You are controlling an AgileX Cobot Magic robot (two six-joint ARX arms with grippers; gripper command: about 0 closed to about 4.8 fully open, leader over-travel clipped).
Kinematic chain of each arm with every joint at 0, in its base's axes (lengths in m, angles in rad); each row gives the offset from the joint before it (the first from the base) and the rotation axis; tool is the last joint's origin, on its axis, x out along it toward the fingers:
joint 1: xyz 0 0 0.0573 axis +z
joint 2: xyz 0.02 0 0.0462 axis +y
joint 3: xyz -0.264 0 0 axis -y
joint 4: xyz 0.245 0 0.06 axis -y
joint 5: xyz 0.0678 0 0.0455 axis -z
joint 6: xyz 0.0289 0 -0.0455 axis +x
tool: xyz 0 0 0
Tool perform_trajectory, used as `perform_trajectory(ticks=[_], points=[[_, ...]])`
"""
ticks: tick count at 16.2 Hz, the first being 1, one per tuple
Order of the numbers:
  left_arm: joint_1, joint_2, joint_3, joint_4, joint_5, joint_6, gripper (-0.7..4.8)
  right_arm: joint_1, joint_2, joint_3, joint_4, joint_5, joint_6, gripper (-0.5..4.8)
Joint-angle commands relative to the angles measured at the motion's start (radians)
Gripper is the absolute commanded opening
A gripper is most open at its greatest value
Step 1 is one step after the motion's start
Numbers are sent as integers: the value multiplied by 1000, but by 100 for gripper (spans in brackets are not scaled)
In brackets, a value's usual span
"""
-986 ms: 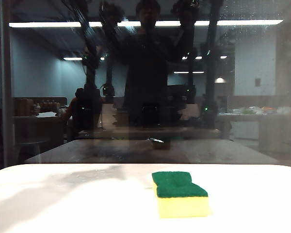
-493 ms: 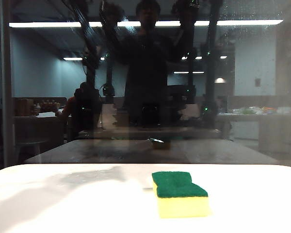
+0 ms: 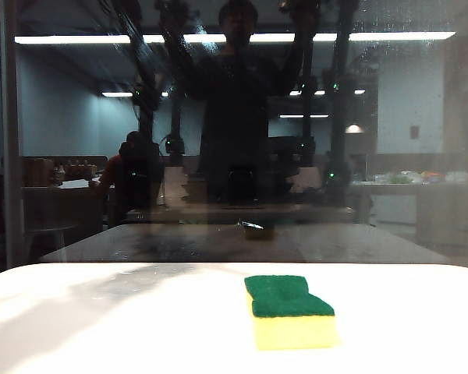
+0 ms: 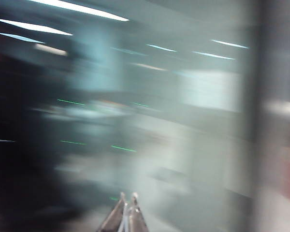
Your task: Reach upward to find where there is water on the glass, pick up the sponge from the table, dry the water, and finally place the sponge back on the table.
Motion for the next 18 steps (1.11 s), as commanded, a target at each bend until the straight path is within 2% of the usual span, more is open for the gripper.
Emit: perform_trajectory(ticks=[1,2,3,6,7,9,13,14,18], points=[[0,-4,5,-14,-336,147,-6,0,-8,6,13,372,-15,-2],[0,-4,5,-18,-390,171,-6,0,-8,6,13,418,-15,-2],[0,-4,5,-26,-497,227,-6,0,-8,6,11,487,-19,-2],[0,-4,5,-47,-572,307,-6,0,-8,6,-22,690,-129,-2],[0,-4,5,-55,-591,310,-6,0,-8,6,-35,742,-146,-2],[0,-4,5,-59,-595,310,-6,0,-9,6,-58,786,-147,-2],[0,-4,5,-70,-585,310,-6,0,-9,6,-64,786,-168,-2],[0,-4,5,-84,-552,310,-6,0,-9,6,-65,786,-168,-2],[0,-3,5,-195,-189,309,-6,0,-19,6,-66,776,-168,-1]])
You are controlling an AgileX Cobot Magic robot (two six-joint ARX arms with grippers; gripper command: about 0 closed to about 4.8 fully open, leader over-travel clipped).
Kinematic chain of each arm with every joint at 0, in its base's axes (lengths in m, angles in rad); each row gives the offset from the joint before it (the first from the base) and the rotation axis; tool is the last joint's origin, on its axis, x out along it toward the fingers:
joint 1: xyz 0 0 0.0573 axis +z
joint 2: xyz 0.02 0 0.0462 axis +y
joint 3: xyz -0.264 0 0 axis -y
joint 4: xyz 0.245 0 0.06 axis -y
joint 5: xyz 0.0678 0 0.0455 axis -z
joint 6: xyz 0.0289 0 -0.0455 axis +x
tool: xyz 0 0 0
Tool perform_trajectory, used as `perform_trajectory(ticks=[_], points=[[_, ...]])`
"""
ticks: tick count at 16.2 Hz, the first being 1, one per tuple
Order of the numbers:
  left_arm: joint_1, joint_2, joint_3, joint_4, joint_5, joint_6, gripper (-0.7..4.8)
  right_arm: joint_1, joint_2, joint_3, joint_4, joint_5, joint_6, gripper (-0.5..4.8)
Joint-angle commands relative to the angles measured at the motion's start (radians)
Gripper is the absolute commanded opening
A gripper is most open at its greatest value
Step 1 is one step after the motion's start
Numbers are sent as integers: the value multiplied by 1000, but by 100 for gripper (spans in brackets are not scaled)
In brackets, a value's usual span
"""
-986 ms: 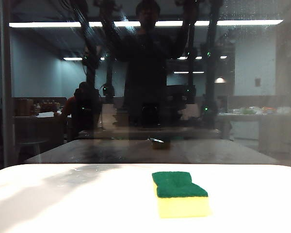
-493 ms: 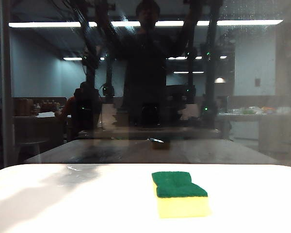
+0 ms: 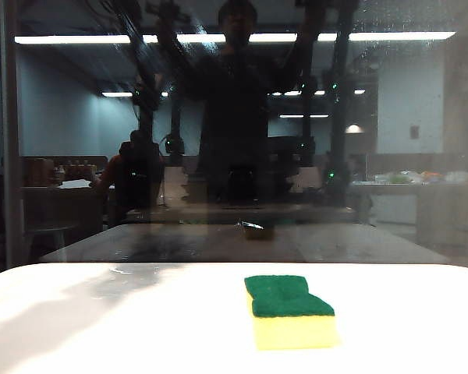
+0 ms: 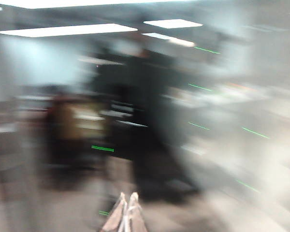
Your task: Reach upward to find where there is water on the glass, pick up the sponge from the table, dry the water, and finally place the sponge back on the table.
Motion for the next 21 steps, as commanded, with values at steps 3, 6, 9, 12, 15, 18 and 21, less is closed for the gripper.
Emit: perform_trajectory(ticks=[3,6,9,12,15,18,21], points=[[0,-4,5,-51,525,3,-6,0,-27,6,2,-153,-3,-1],[0,-6,5,-50,592,-2,-6,0,-42,6,-71,-333,-3,-1],[0,-5,5,-47,592,-4,-6,0,-61,7,-268,-420,-30,-1],[0,-5,5,-44,592,-4,-6,0,-64,6,-549,-415,-109,-1],[0,-6,5,-43,592,-4,-6,3,-77,-43,-610,-475,-63,122],[0,-6,5,-43,592,-4,-6,11,-76,-106,-610,-542,-26,122],[0,-6,5,-43,592,-4,-6,59,-78,-198,-610,-536,-24,123]])
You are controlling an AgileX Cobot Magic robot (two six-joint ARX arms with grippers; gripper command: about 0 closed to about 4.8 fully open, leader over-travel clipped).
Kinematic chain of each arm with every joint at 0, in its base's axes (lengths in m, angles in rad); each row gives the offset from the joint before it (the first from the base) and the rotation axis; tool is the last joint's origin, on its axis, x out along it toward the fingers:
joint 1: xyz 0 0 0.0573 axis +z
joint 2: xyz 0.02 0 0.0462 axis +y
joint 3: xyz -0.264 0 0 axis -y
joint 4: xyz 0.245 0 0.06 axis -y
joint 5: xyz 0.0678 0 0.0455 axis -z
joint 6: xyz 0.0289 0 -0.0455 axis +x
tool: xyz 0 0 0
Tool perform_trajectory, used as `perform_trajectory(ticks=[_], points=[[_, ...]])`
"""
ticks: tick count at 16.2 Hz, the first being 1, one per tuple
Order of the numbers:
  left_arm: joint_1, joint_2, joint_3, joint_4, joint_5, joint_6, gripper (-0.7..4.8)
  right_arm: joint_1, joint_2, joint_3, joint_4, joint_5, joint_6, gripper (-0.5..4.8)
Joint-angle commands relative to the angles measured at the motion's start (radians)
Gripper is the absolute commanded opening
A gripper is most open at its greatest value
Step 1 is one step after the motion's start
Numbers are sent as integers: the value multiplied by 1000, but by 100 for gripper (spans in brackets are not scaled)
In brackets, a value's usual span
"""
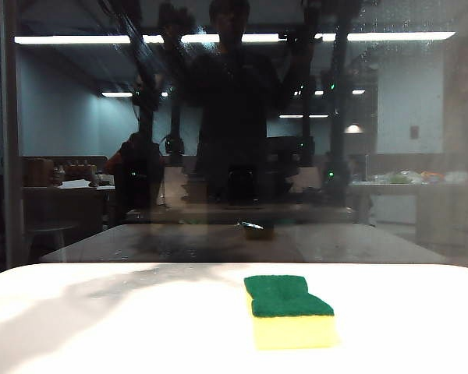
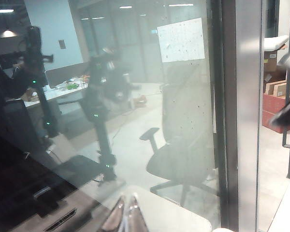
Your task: Reach upward to find where there is water on the glass, pick up the sponge from the table, dry the water, and finally place the sponge back on the table.
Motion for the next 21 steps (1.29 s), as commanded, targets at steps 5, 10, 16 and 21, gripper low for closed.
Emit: perform_trajectory(ticks=[5,10,16,21], points=[[0,-6,5,13,6,-3,-6,126,-86,-351,9,71,-9,215],[0,-6,5,13,6,-3,-6,130,-307,-788,92,125,-48,266],[0,-6,5,13,6,-3,-6,146,-371,-1160,407,32,14,285],[0,-6,5,44,6,-3,-6,208,-351,-1458,687,24,85,340]])
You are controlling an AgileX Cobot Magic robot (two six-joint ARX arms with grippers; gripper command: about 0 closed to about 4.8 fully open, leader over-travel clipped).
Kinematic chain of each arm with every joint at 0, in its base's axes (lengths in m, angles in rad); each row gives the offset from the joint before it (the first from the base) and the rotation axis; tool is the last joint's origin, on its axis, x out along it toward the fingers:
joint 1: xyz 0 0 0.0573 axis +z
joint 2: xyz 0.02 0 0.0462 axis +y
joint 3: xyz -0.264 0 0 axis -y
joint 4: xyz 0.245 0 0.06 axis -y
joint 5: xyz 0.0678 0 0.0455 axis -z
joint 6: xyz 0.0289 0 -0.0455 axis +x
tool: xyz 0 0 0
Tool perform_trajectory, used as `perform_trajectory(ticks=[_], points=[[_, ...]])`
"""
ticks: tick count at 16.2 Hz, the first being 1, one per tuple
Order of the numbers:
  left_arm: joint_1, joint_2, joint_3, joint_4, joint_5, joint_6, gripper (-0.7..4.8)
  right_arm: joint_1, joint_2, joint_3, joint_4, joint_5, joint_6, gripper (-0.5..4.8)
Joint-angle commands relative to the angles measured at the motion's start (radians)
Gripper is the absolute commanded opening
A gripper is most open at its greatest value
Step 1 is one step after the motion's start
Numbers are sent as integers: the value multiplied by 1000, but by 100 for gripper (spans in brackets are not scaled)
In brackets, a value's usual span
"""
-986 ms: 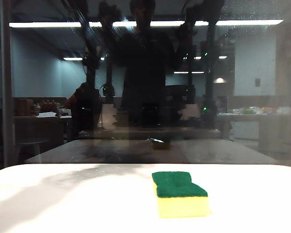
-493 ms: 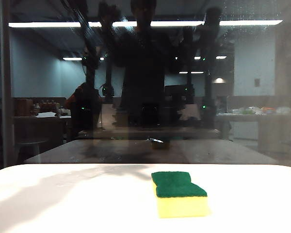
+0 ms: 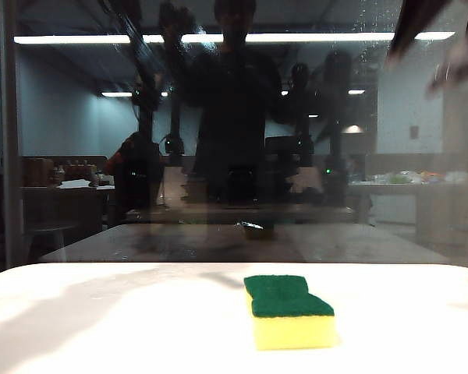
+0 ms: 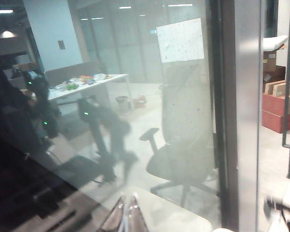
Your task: Reach upward to find where there is water on the glass, pick up the sponge from the table, dry the water, and finally place the sponge back on the table.
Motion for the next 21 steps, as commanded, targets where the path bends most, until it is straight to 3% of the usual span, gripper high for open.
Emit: perform_trajectory(ticks=[1,3,7,9,17,21], points=[[0,-5,5,53,5,-3,-6,51,40,-136,177,-5,40,342],[0,-4,5,63,5,-3,-6,88,93,-179,230,-5,49,382],[0,-4,5,62,5,-3,-6,187,304,-185,367,5,107,393],[0,-4,5,62,5,-3,-6,206,379,-185,443,12,147,430],[0,-4,5,62,5,-3,-6,217,597,-179,663,36,275,431],[0,-4,5,61,5,-3,-6,235,624,-178,693,45,283,430]])
